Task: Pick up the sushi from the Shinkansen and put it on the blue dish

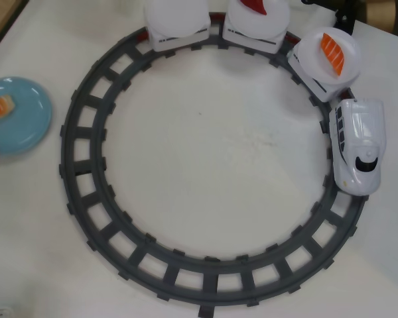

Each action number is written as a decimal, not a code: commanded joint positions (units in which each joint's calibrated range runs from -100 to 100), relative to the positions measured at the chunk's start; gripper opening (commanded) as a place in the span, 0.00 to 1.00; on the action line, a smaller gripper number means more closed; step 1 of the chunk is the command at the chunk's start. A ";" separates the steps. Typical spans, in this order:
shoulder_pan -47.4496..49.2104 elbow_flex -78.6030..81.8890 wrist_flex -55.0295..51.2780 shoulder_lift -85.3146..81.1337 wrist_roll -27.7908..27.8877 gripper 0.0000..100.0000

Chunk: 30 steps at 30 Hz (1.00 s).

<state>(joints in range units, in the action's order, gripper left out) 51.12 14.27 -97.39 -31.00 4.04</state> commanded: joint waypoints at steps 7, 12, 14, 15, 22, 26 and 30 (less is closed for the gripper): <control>2.66 18.82 6.40 -19.39 -0.11 0.03; 4.33 24.50 9.62 -24.37 -0.32 0.03; 6.18 25.22 10.22 -25.28 -0.43 0.03; 6.89 25.49 10.98 -25.28 -0.48 0.03; 6.53 34.33 17.86 -25.45 -0.48 0.03; 7.06 38.84 21.60 -27.61 -0.48 0.03; 7.15 45.33 22.28 -34.57 -0.48 0.03</control>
<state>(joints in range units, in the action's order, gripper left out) 58.07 57.00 -76.13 -61.03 3.93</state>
